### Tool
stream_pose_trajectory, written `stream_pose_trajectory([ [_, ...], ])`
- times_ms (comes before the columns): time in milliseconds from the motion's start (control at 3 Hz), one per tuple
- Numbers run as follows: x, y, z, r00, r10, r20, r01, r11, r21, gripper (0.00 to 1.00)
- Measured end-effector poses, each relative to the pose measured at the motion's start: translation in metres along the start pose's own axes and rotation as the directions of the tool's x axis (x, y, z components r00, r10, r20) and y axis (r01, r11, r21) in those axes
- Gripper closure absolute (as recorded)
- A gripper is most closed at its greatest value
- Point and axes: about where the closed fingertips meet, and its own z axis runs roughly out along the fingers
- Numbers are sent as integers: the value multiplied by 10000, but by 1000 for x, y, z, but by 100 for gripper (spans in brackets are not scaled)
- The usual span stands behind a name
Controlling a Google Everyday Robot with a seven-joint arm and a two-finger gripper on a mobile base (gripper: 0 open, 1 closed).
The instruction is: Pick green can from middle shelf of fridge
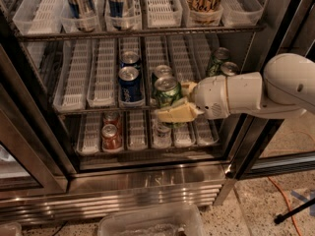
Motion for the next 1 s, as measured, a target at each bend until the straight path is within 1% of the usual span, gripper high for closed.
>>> stream_pose_trajectory([
  [333,0,37,0,9964,-636,-556,546,9870,-1510,100],
  [667,0,70,-2,9886,-1173,-940,923,9671,-2371,100],
  [1000,4,93,-4,9846,-1370,-1086,1028,9563,-2736,100],
])
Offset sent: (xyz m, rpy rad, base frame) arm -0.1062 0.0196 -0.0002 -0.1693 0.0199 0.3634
